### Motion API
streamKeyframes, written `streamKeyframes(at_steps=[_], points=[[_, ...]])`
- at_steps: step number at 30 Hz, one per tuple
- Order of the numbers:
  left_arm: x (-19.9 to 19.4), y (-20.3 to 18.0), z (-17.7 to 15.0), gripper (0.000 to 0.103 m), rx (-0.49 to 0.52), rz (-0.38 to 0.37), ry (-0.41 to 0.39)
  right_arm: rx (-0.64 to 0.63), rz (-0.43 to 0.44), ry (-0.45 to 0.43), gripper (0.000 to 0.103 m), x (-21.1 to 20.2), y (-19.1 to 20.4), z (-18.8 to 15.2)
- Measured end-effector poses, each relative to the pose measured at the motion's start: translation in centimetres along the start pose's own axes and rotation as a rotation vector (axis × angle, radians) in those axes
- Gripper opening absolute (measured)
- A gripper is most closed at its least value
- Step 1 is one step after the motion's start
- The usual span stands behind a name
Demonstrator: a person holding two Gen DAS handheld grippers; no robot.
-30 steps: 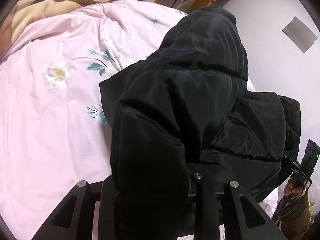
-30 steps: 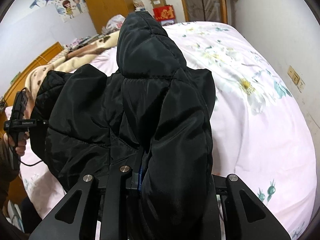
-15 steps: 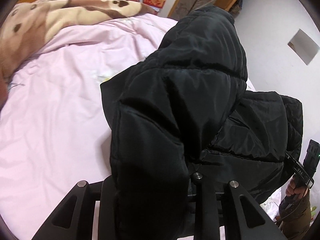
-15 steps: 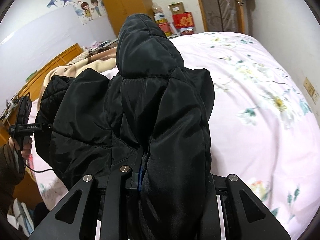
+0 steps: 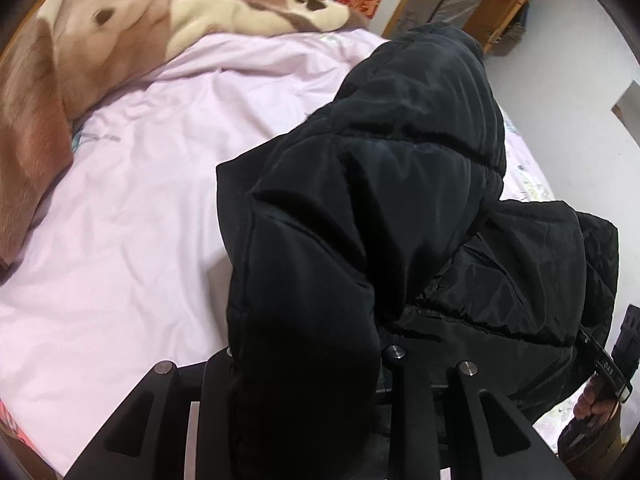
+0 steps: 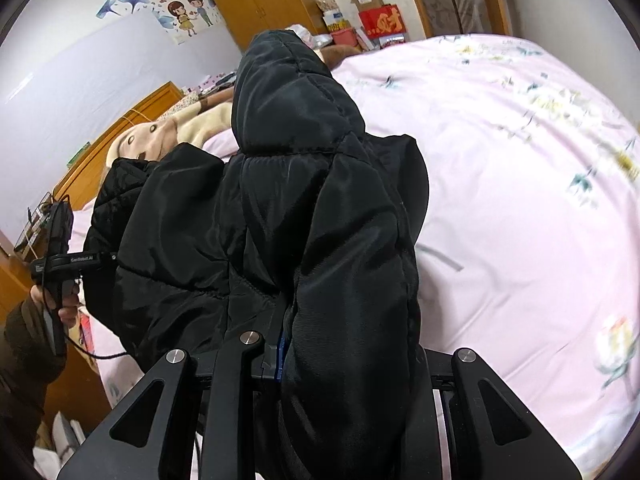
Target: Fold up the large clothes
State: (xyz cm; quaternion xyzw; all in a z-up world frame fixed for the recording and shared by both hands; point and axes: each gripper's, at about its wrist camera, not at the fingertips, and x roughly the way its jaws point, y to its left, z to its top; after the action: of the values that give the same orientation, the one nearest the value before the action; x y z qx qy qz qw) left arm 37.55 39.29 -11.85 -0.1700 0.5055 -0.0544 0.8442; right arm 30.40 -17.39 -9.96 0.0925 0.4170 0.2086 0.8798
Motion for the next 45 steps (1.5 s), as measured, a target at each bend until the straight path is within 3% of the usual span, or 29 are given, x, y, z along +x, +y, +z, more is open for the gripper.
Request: streamKeyframes(at_steps=[11,18,26,36,38,42,45], points=[[2.7,1.4,-3.5,0.039,-0.051,-0.016,0.027,0.015,-0.070,0.034,0.030,3.4,0.0,-1.4],[3.7,2.1,-2.8,0.057,-0.062,-0.001,0.030,0.002,-0.119,0.041,0.038,4.4,1.2,-2.1],[3.0,0.8,-4.3,0.067,-0.081,0.015,0.021,-0.030,-0.179,0.059,0.050,6.0,2.8,-2.2],[2.7,0.3,-5.0,0.072,-0.087,0.065,0.011,-0.059,-0.262,0.064,0.069,5.6,3.5,-2.3],[2.0,-0.3,-5.3,0.072,-0.087,0.078,0.005,-0.092,-0.324,0.047,0.077,5.1,4.0,-2.1],[-1.1,-2.2,-6.8,0.072,-0.075,0.102,-0.044,-0.154,-0.394,-0.014,0.077,3.3,5.2,-1.4],[-3.8,-3.6,-7.0,0.072,-0.059,0.151,-0.138,-0.139,-0.446,-0.099,0.077,1.3,5.6,-0.5]])
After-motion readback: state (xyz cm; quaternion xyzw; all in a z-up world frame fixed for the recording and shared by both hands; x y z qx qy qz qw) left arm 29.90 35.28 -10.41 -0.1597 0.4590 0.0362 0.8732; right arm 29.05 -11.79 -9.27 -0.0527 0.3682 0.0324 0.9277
